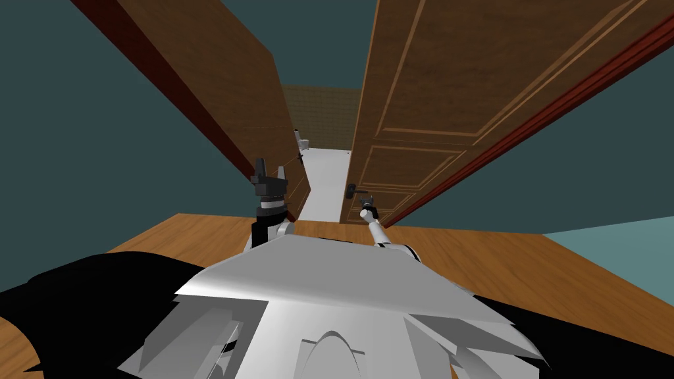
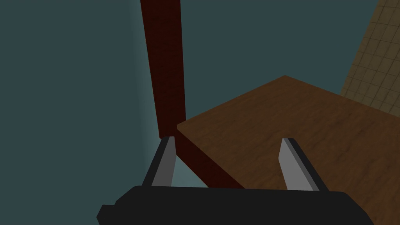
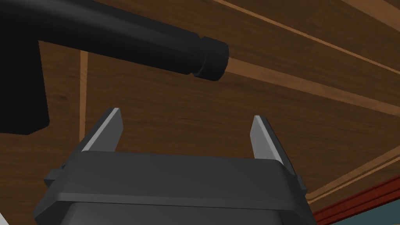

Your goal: Push the door open

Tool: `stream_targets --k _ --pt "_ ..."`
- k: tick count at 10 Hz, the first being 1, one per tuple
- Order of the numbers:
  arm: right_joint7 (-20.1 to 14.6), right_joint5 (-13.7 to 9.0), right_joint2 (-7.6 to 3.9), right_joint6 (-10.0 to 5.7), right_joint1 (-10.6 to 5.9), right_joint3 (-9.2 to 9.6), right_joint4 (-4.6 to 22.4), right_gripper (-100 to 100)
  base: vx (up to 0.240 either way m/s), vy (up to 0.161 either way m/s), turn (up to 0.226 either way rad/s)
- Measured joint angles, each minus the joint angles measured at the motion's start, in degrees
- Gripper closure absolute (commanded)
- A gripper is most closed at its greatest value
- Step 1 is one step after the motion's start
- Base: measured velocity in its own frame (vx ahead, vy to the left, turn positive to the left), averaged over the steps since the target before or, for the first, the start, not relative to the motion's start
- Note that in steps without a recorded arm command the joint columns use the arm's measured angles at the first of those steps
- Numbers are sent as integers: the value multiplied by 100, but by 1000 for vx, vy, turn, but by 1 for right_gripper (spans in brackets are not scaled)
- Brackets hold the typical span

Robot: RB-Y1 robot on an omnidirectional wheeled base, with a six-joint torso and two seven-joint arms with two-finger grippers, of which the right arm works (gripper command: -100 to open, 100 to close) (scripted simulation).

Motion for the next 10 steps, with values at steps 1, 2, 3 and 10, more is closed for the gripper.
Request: stream_targets --k 1,2,3,10 --pt "142 174 16 -48 -36 -39 45 -100 1 6 10" --pt "236 345 13 -84 -72 -55 92 -100 1 7 19" --pt "372 517 17 -125 -117 -94 144 -100 1 6 12" --pt "1155 1635 51 -357 -279 -253 366 -100 0 4 11"
